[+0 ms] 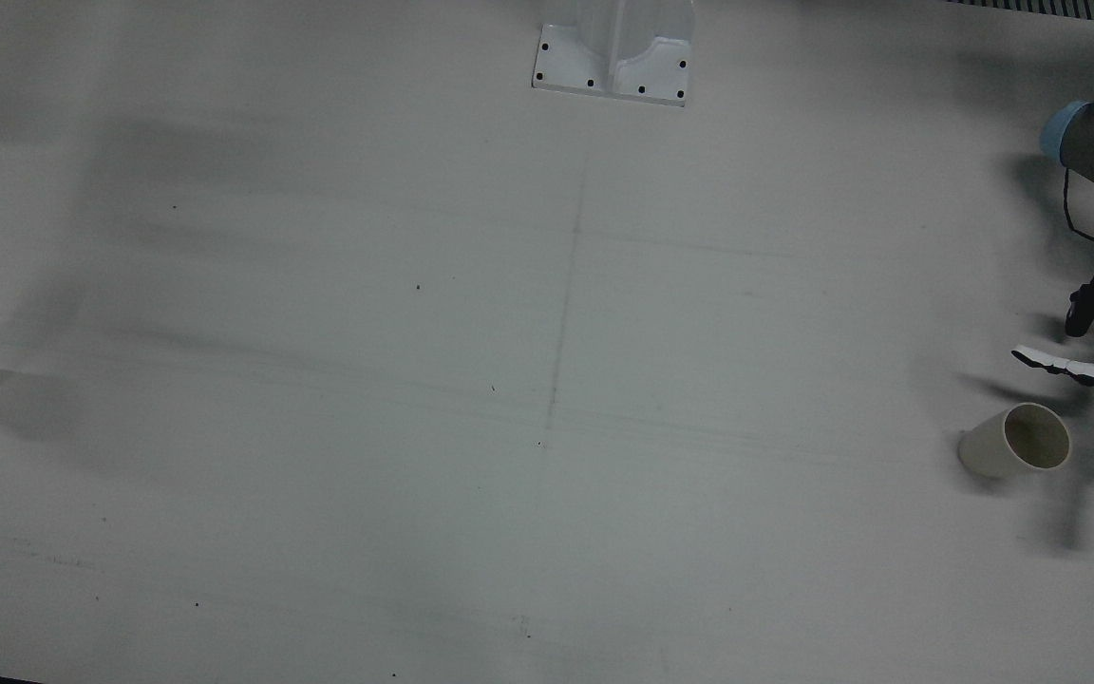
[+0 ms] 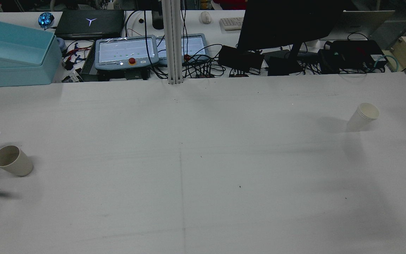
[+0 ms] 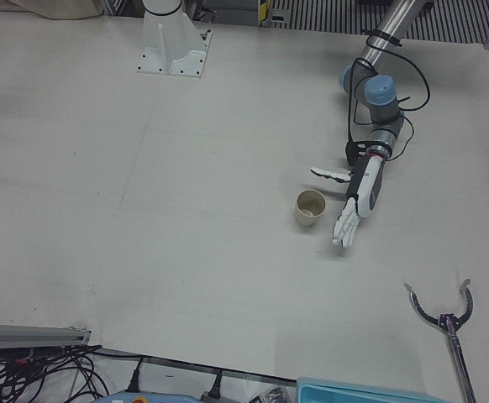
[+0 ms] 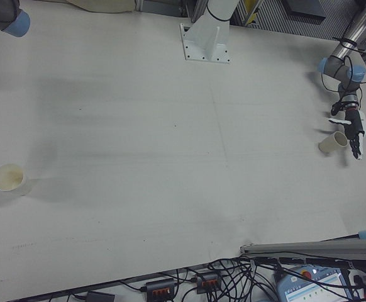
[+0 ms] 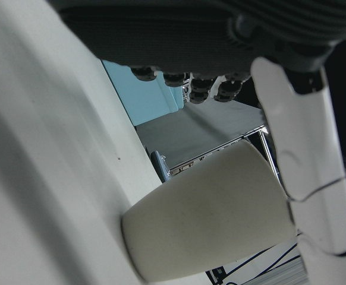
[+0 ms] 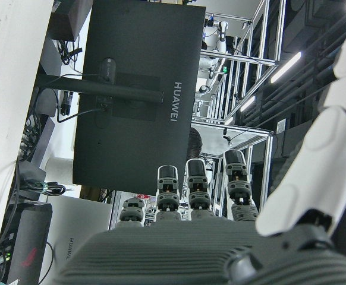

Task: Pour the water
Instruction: 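Move the left hand to the white paper cup nearest it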

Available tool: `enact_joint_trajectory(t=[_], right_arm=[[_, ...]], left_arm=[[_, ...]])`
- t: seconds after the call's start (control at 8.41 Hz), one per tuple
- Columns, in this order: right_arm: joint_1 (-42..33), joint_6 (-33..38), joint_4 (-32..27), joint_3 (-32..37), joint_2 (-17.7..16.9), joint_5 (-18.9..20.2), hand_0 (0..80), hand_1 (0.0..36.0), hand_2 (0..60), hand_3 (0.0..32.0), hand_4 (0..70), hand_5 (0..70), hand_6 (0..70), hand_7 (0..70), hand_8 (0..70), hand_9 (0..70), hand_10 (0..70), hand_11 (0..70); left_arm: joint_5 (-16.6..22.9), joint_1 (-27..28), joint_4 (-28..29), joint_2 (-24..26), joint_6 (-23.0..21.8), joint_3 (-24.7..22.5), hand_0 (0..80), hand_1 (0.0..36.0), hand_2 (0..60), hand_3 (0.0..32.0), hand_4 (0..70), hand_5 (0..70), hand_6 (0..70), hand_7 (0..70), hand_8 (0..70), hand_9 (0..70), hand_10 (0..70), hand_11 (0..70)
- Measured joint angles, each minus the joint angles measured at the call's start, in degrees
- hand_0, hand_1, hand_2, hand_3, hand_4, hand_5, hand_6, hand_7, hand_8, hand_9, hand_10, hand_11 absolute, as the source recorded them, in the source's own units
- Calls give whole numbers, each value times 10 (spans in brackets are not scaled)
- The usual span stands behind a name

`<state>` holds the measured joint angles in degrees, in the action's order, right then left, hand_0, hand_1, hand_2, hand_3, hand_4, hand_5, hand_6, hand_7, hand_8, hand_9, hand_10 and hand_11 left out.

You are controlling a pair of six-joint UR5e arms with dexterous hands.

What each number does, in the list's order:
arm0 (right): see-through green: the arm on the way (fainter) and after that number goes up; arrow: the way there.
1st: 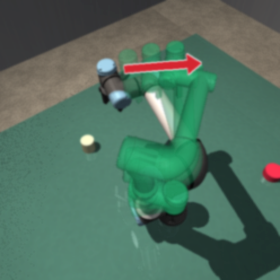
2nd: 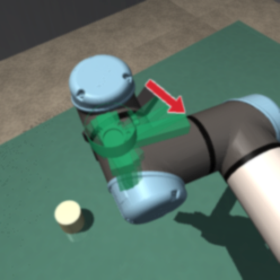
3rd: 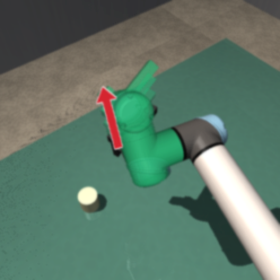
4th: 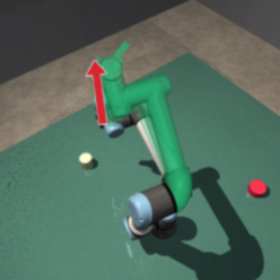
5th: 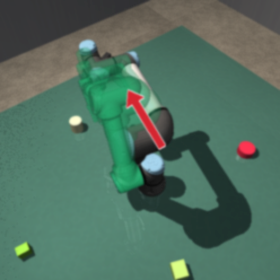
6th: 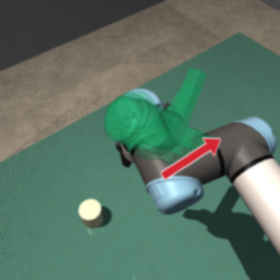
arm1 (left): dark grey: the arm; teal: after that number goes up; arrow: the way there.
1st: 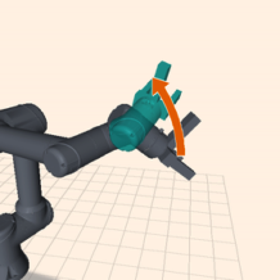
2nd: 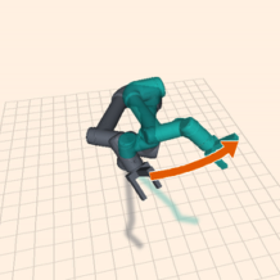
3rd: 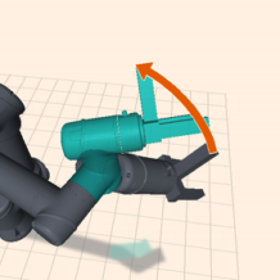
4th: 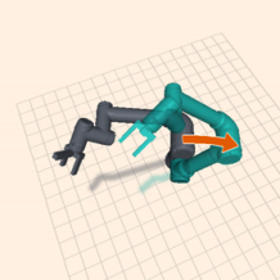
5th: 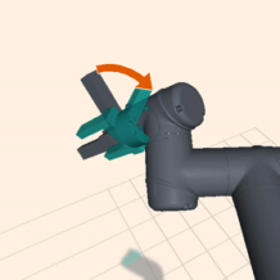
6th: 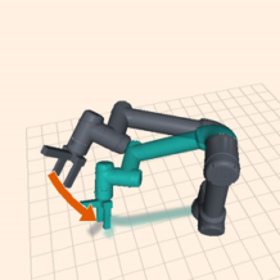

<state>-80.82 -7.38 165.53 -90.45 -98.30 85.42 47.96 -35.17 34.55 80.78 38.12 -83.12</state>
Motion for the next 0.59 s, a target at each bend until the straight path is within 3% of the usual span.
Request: enact_joint_trajectory(t=[0.59], right_arm=[[5,-1,2,2,1,0,460,86,89,0,256,142,121,235,136,168,39,61]], left_arm=[[-8,2,-43,23,2,1,548,182,14,0,133,0,53,107,1,7,23,54]])
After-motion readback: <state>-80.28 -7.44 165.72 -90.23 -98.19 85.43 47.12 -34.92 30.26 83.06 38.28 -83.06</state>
